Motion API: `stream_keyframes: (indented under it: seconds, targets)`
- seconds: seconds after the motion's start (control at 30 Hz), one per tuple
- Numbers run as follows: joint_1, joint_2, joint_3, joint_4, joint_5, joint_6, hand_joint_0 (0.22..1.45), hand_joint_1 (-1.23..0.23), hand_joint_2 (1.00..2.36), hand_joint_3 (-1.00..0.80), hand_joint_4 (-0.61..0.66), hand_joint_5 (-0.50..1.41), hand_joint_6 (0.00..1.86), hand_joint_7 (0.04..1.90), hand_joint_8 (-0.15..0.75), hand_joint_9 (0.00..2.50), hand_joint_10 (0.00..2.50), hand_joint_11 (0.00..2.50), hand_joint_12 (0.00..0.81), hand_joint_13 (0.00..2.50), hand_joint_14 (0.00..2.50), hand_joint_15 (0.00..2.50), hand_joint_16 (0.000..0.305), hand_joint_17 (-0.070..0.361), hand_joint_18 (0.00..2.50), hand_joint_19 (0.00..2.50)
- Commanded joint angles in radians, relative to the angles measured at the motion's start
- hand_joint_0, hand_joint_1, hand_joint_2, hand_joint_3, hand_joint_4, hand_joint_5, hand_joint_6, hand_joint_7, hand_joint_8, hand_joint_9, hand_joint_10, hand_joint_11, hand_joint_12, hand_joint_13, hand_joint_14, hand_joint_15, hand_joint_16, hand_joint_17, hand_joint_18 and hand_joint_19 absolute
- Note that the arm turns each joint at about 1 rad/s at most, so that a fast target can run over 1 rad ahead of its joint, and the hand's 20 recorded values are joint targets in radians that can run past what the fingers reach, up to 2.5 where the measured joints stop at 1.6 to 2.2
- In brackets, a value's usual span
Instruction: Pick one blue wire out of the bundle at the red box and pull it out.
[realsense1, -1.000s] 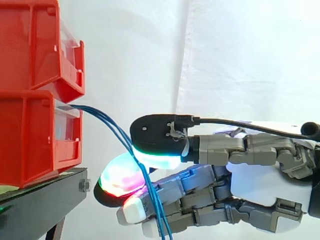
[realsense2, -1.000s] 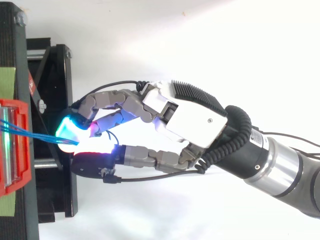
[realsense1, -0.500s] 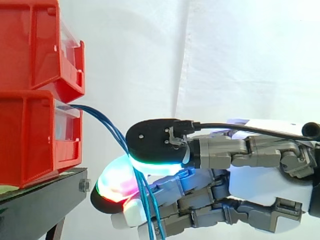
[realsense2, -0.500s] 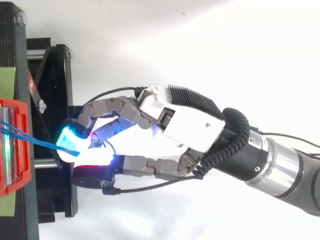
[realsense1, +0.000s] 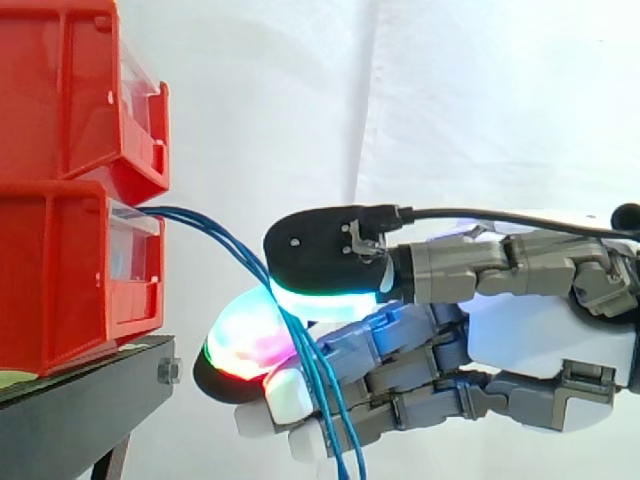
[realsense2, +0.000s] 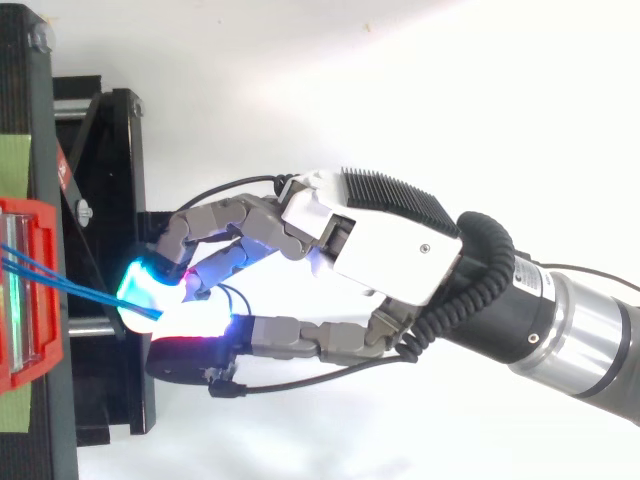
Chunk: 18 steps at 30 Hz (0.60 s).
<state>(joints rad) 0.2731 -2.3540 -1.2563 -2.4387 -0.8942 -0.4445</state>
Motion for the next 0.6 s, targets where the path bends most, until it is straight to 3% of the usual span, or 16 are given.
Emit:
stream_keyframes:
  seconds: [0.0, 0.3, 0.57]
  targets:
    - [0.000, 0.013, 0.000, -0.010, 0.000, 0.023, 0.61, -0.74, 1.00, 0.04, 0.19, -0.12, 0.91, 0.75, 0.336, 0.99, 0.02, 0.57, 0.428, 0.61, 0.01, 0.32, 0.069, 0.155, 0.52, 0.44]
    - [0.000, 0.055, 0.000, -0.091, 0.000, 0.069, 0.61, -0.74, 1.00, 0.05, 0.19, -0.12, 0.91, 0.74, 0.336, 0.99, 0.02, 0.58, 0.429, 0.61, 0.01, 0.32, 0.069, 0.156, 0.52, 0.44]
    - [0.000, 0.061, 0.000, -0.112, -0.031, 0.197, 0.61, -0.74, 1.00, 0.02, 0.18, -0.12, 0.91, 0.73, 0.334, 0.98, 0.02, 0.59, 0.430, 0.61, 0.01, 0.33, 0.069, 0.155, 0.50, 0.45]
